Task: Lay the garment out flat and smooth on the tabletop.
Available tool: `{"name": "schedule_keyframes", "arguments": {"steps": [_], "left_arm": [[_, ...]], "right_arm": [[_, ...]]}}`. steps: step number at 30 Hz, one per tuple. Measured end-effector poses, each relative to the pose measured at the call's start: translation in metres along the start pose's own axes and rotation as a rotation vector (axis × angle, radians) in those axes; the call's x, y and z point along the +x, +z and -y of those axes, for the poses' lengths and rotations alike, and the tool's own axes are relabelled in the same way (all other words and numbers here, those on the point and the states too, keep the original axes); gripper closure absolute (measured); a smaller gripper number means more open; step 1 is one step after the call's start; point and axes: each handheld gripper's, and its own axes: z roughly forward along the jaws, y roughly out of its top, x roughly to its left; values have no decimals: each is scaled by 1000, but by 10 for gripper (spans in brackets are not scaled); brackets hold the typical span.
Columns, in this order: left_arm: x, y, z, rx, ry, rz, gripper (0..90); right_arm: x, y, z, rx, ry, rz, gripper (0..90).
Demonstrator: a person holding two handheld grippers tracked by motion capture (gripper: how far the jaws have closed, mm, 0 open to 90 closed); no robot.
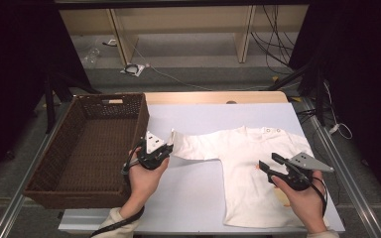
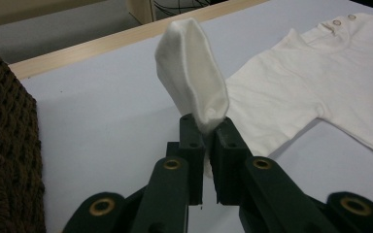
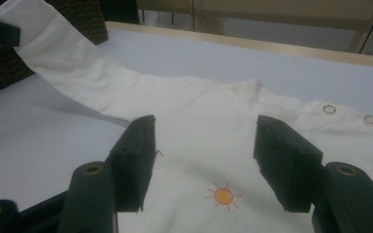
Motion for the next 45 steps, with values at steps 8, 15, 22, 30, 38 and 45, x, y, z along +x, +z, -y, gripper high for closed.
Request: {"name": "schedule_keyframes", "arguments": {"steps": [8, 15, 22, 30, 38, 45], "left_arm": [[2, 2, 3, 23, -5, -18, 834], [4, 5, 6, 45, -5, -28, 829], [4, 6, 7, 60, -1, -40, 827], [4, 6, 7, 75, 8, -79, 810], [5, -7, -4, 9, 14, -115, 707], [4, -7, -4, -3, 7, -78, 659]], "right_arm": [[0, 0, 1, 7, 7, -3, 415], [0, 0, 1, 8, 7, -6, 415], [0, 0, 0, 3, 7, -5, 413], [0, 1, 1, 8, 9, -7, 413], [-1, 1, 0, -1, 9, -9, 413], [-1, 1, 0, 4, 9, -8, 412]]}}
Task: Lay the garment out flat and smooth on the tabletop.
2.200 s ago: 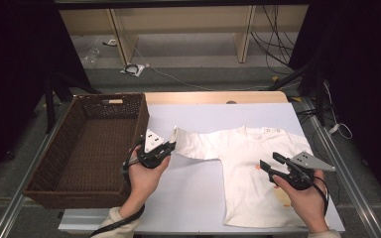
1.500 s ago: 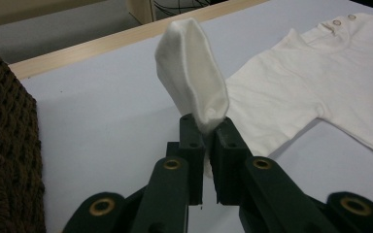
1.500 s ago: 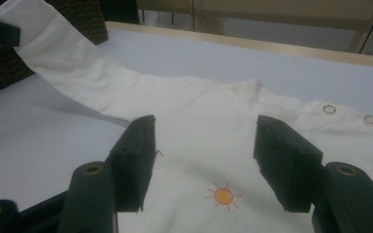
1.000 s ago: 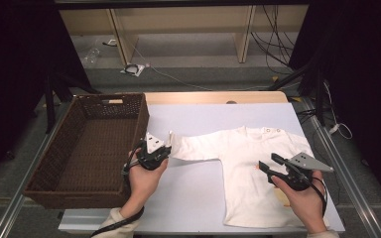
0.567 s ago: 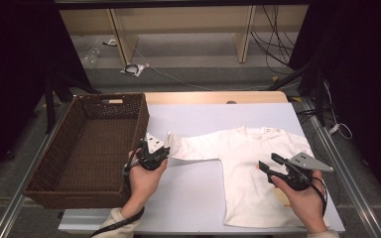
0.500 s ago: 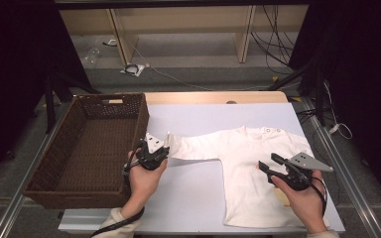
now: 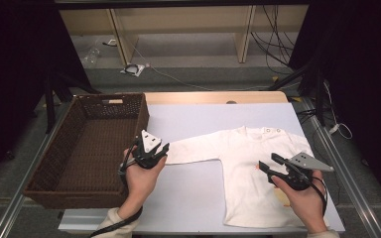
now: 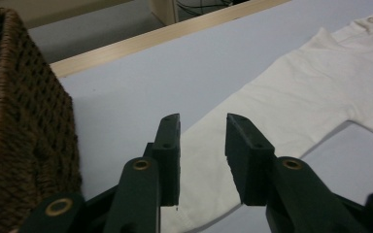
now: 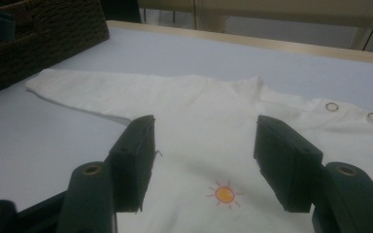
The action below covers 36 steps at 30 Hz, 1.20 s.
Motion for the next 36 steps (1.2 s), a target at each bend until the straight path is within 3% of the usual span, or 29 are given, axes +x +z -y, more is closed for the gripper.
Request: {"name": "schedule_keyframes", "arguments": {"steps": [3, 6, 9, 13, 16, 19, 23, 36], "left_arm": [[-5, 0, 0, -12, 1, 55, 613], [-13, -1, 2, -10, -43, 133, 532], [-21, -4, 6, 11, -35, 181, 413], [-33, -10, 15, 13, -20, 279, 240], [-40, -15, 23, 12, -14, 320, 136], [-43, -17, 29, 11, -15, 340, 57], [-44, -15, 31, 14, -18, 337, 1], [-44, -12, 34, 27, -9, 348, 0]], "right_arm": [[0, -1, 0, 1, 2, -2, 410], [-1, -1, 0, 11, -4, -7, 405], [-2, -2, 0, 24, -1, -22, 404], [-2, -3, 1, 22, -16, -44, 368], [-4, -5, 3, 33, -38, -53, 334], [-6, -6, 5, 38, -52, -55, 308], [-7, -7, 7, 41, -70, -47, 277], [-8, -4, 10, 49, -73, -34, 260]]}}
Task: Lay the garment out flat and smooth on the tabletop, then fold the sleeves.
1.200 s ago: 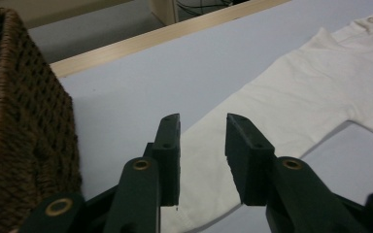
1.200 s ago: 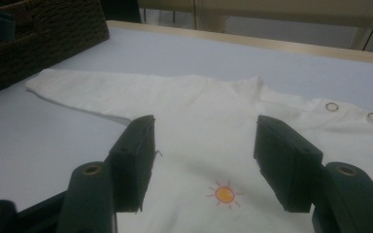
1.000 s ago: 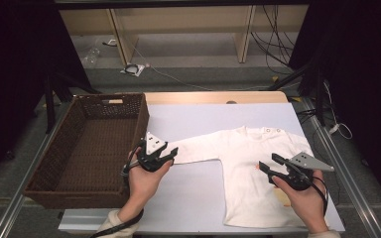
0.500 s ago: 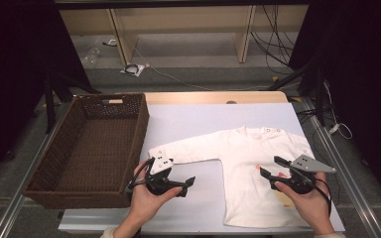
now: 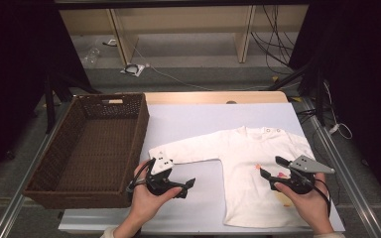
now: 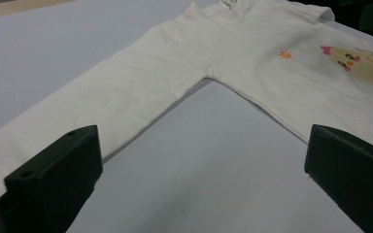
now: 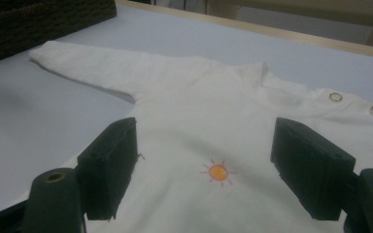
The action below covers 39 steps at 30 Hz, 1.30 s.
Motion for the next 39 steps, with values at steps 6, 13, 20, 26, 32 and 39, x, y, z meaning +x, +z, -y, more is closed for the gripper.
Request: {"name": "schedule_keyframes", "arguments": {"steps": [6, 13, 20, 26, 32, 39], "left_arm": [[0, 1, 0, 4, 3, -7, 13], [-2, 1, 0, 1, 5, -12, 19], [-1, 2, -1, -4, 1, -6, 21], [-1, 1, -1, -6, -2, -9, 30], [-4, -1, -2, -15, 5, -25, 45], [-3, -1, -1, -18, -12, -41, 85]], "right_arm": [[0, 0, 0, 7, -6, 5, 251], [0, -1, 0, 0, -7, 3, 248], [-1, -3, -2, -10, -12, 11, 241], [-5, -2, 1, 2, -4, 21, 241], [-2, -5, -2, -16, -23, 13, 245], [-1, -6, -1, 5, -18, 16, 250]]}}
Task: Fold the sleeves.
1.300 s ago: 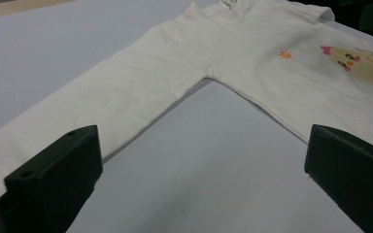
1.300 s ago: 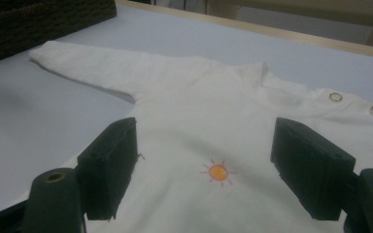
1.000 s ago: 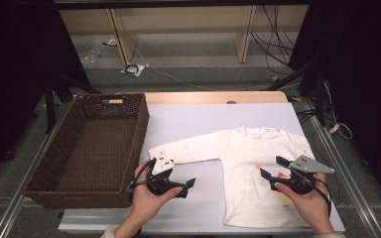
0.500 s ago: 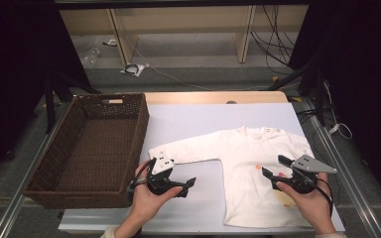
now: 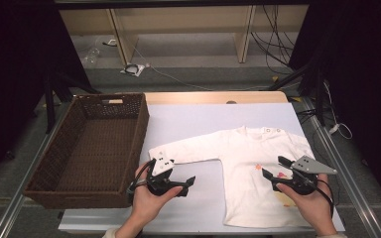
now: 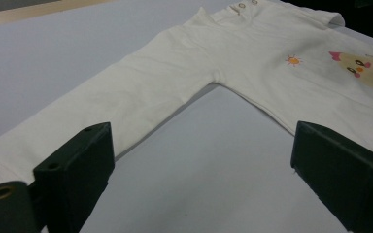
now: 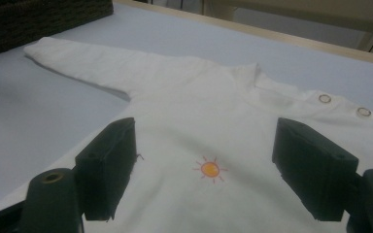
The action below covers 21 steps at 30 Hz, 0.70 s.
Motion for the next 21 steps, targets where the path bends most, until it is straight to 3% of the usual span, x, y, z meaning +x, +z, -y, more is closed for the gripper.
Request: {"name": "schedule_keyframes", "arguments": {"steps": [6, 10, 12, 16, 21], "left_arm": [[5, 5, -6, 8, -29, -47, 156], [8, 17, -15, 35, -59, -87, 221], [10, 29, -20, 84, -61, -138, 260], [16, 58, -27, 123, -59, -220, 330], [25, 88, -31, 181, -81, -247, 397]], "right_arm": [[4, -1, 3, 9, -4, -3, 254], [6, -5, 5, -3, -2, -4, 257], [7, -8, 6, -14, -3, -4, 259], [11, -12, 11, -5, -5, -5, 267], [14, -16, 17, -3, -10, -17, 269]]}}
